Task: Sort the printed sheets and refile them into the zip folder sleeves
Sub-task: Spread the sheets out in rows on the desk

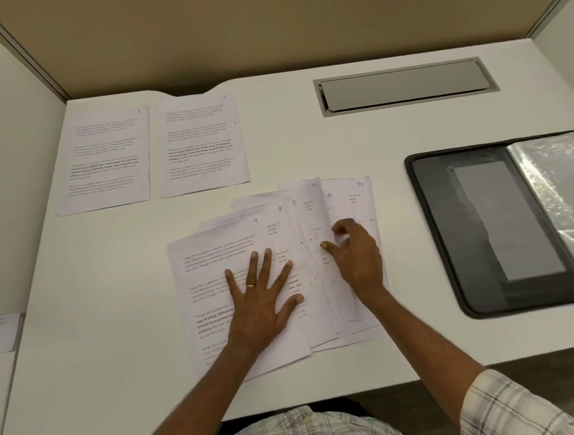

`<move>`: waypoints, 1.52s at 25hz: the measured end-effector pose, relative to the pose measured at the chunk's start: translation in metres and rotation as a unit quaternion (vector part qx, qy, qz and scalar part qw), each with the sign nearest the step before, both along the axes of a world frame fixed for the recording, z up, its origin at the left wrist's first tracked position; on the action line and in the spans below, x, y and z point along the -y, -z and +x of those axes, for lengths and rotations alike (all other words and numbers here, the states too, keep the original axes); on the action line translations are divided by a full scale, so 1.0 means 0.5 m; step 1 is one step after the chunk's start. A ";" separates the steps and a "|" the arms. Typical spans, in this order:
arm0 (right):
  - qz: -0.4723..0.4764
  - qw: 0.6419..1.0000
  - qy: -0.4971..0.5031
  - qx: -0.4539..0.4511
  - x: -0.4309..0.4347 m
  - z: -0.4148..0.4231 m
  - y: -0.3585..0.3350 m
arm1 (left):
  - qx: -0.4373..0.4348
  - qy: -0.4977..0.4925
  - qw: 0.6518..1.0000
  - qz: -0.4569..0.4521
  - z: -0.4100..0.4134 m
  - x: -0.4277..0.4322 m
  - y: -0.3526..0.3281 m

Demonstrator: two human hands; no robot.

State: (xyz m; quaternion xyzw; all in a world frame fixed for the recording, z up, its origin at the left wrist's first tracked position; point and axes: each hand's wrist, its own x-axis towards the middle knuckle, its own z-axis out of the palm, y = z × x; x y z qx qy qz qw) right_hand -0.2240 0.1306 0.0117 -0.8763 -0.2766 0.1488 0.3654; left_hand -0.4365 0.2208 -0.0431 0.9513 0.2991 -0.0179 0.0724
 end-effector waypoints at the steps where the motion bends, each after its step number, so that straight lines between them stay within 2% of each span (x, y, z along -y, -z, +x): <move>1: 0.001 0.997 -0.031 0.065 0.002 -0.006 0.004 | -0.001 0.002 1.000 -0.004 -0.002 -0.001 -0.001; 2: 0.015 0.994 -0.054 0.096 0.000 -0.015 0.013 | -0.002 0.001 1.000 -0.007 -0.002 -0.001 -0.004; 3: 0.032 0.994 -0.060 0.082 -0.008 -0.026 0.014 | 0.000 -0.003 1.000 -0.009 -0.001 -0.001 -0.006; 6: 0.018 0.996 -0.031 -0.077 -0.046 -0.041 0.003 | 0.007 -0.014 1.000 -0.017 0.000 0.000 -0.007; 10: -0.010 0.978 0.008 -0.207 -0.071 -0.026 -0.004 | 0.011 -0.017 1.000 -0.020 -0.002 -0.001 -0.009; 16: -0.001 0.971 0.047 -0.235 -0.059 -0.001 0.001 | -0.001 -0.019 1.000 -0.007 -0.014 -0.003 -0.019; 22: -0.011 0.977 0.056 -0.205 -0.046 -0.005 0.005 | 0.007 -0.026 1.000 -0.006 -0.045 -0.022 -0.021; 24: -0.002 0.987 0.045 -0.151 -0.046 -0.011 -0.001 | 0.005 -0.020 1.000 -0.007 -0.047 -0.026 -0.021; 26: 0.020 0.998 0.014 -0.059 -0.041 -0.022 -0.001 | 0.000 -0.019 1.000 -0.009 -0.046 -0.027 -0.019; 28: 0.015 0.999 -0.024 -0.034 -0.042 -0.036 0.001 | -0.003 -0.020 1.000 -0.009 -0.045 -0.027 -0.017; 30: -0.010 0.998 -0.040 -0.057 -0.047 -0.044 0.007 | -0.006 -0.019 1.000 -0.009 -0.045 -0.026 -0.015; 35: -0.006 0.982 0.016 -0.187 -0.072 -0.037 -0.003 | 0.003 -0.019 1.000 -0.005 -0.045 -0.026 -0.013; 38: -0.046 0.982 -0.025 -0.180 -0.071 -0.040 -0.004 | 0.022 -0.023 0.999 0.006 -0.041 -0.023 -0.017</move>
